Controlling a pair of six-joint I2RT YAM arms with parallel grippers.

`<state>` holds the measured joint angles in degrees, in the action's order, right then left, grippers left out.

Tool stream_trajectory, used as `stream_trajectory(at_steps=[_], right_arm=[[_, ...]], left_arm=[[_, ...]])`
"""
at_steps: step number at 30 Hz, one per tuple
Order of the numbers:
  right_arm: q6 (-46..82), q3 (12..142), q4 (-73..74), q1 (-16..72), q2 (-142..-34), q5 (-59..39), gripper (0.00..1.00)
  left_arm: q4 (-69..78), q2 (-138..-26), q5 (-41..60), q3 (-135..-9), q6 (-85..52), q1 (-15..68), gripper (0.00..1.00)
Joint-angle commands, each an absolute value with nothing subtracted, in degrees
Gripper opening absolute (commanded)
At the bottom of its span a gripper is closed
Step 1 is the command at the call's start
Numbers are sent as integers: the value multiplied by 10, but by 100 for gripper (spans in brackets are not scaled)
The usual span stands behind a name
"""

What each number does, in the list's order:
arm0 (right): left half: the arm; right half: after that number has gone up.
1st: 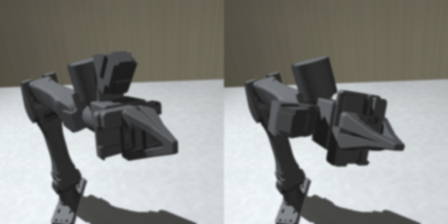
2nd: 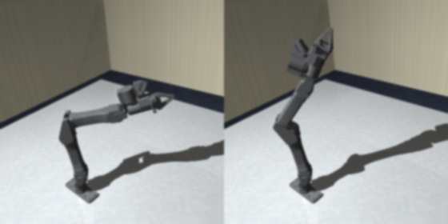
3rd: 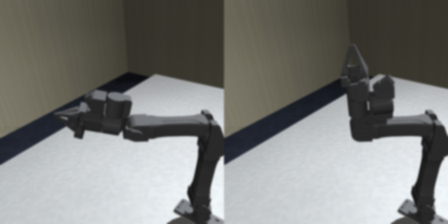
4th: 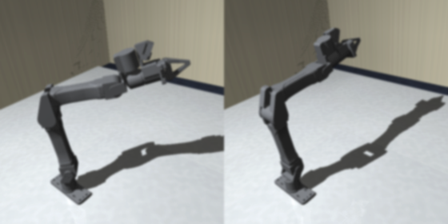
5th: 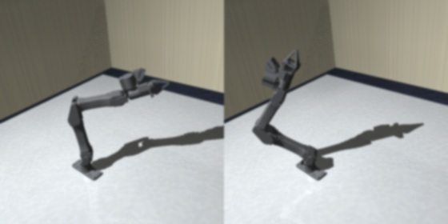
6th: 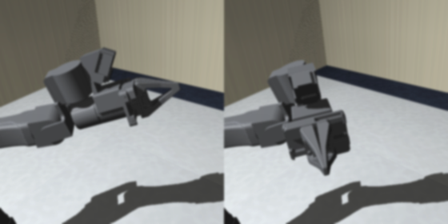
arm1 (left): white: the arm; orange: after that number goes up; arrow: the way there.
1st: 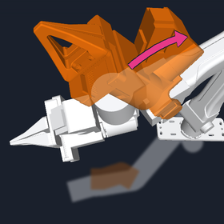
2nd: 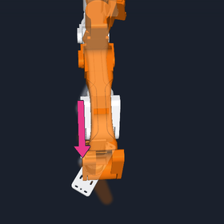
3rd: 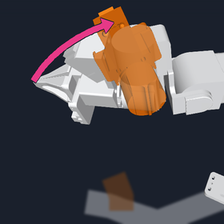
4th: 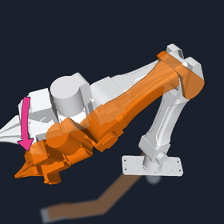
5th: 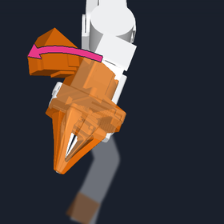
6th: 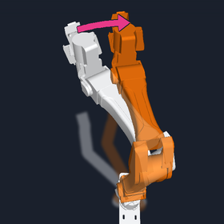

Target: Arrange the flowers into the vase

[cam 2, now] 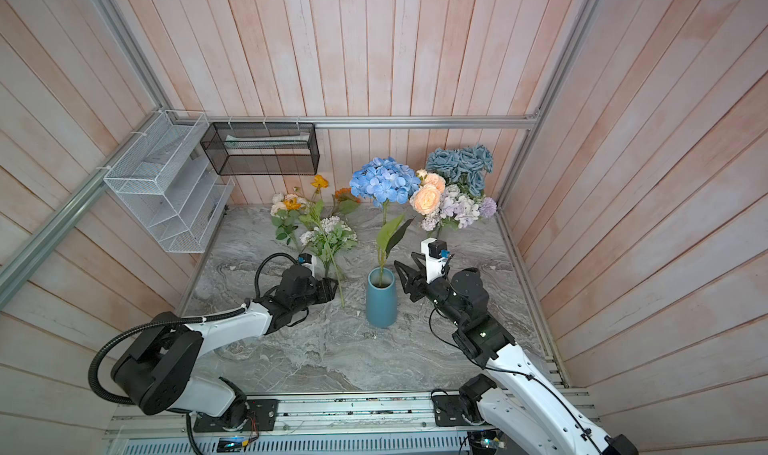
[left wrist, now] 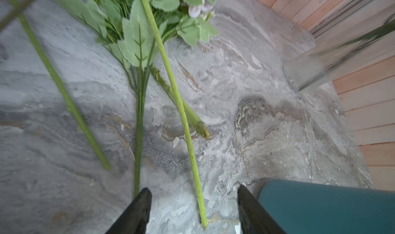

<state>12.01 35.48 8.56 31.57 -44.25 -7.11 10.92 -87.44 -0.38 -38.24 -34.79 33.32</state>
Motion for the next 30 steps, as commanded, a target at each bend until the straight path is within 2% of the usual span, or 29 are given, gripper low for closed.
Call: stream_trajectory(at_steps=[1,11,14,18,19,30], right_arm=[[119,348,108,311,-445,-62,57],[115,346,120,309,-433,-60,62],[116,341,133,308,-426,-56,74],[116,339,140,307,-427,-47,91],[116,340,140,306,-427,-44,98],[113,341,146,304,-429,-34,98]], left_arm=[[100,-909,1,-421,-344,347,60],[66,-988,-56,-470,-330,365,51],[62,-1007,-63,-483,-324,365,50],[56,-1029,-64,-505,-319,365,41],[55,-1032,-64,-509,-318,365,39],[55,-1041,-69,-511,-317,365,11]])
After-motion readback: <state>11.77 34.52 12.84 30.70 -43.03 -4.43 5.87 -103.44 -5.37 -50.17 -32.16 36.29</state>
